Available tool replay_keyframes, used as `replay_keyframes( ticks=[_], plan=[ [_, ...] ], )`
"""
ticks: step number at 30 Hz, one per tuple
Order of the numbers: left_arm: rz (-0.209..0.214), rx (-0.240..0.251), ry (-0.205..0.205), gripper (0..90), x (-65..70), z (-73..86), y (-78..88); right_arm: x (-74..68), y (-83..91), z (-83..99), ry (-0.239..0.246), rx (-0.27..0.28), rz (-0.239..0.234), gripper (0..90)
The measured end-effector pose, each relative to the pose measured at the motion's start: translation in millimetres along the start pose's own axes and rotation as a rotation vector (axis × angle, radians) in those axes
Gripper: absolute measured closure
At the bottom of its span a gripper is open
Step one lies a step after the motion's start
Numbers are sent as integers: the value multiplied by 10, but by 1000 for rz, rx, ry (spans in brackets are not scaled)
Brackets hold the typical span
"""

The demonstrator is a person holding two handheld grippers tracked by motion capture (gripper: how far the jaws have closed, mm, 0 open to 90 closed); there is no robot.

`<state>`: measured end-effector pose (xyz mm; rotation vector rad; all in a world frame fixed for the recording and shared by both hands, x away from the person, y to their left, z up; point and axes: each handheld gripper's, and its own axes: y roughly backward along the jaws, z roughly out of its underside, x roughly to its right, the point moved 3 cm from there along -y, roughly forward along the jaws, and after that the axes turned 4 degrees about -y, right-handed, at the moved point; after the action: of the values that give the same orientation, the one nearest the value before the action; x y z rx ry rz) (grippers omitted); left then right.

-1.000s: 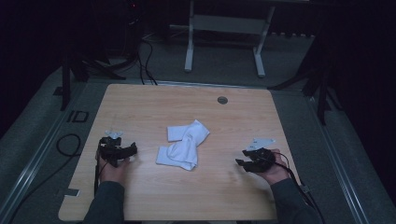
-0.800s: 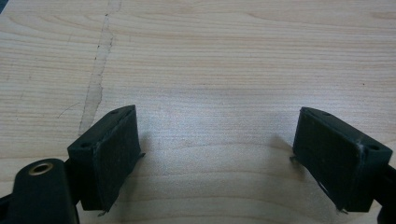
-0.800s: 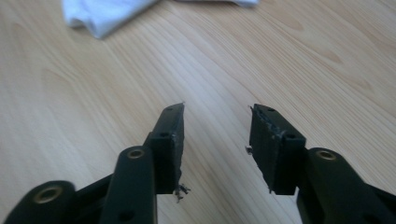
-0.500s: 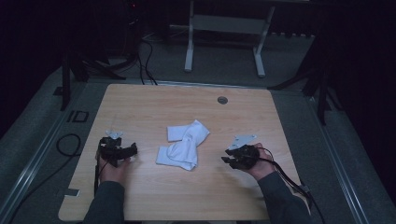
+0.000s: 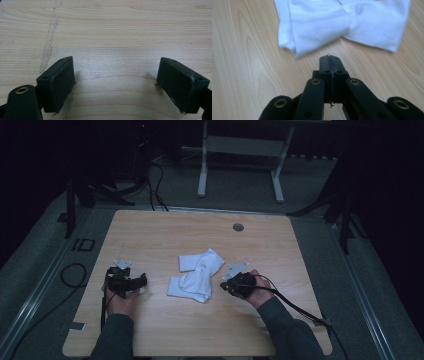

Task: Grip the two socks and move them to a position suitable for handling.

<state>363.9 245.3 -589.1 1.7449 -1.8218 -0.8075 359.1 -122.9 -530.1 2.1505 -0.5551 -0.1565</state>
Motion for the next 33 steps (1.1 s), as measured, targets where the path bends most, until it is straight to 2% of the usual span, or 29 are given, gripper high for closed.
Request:
replay_keyframes(
  ticks=[7,14,18,22,27,33],
  plan=[
    [0,0,0,148,0,0,0,-157,-177,-191,66,-9,-12,896],
    [1,1,0,150,3,1,1,-212,-360,-365,69,5,-37,896],
    [5,-1,-6,160,12,4,9,-194,-502,-293,45,-41,-45,897],
    [6,1,-7,160,14,5,8,-261,-561,-241,63,-71,-53,896],
    [8,0,-9,160,17,6,10,-303,-552,-202,74,-83,-60,896],
    [9,-1,-11,160,19,6,11,-292,-454,-69,58,-86,-82,893]
  ],
)
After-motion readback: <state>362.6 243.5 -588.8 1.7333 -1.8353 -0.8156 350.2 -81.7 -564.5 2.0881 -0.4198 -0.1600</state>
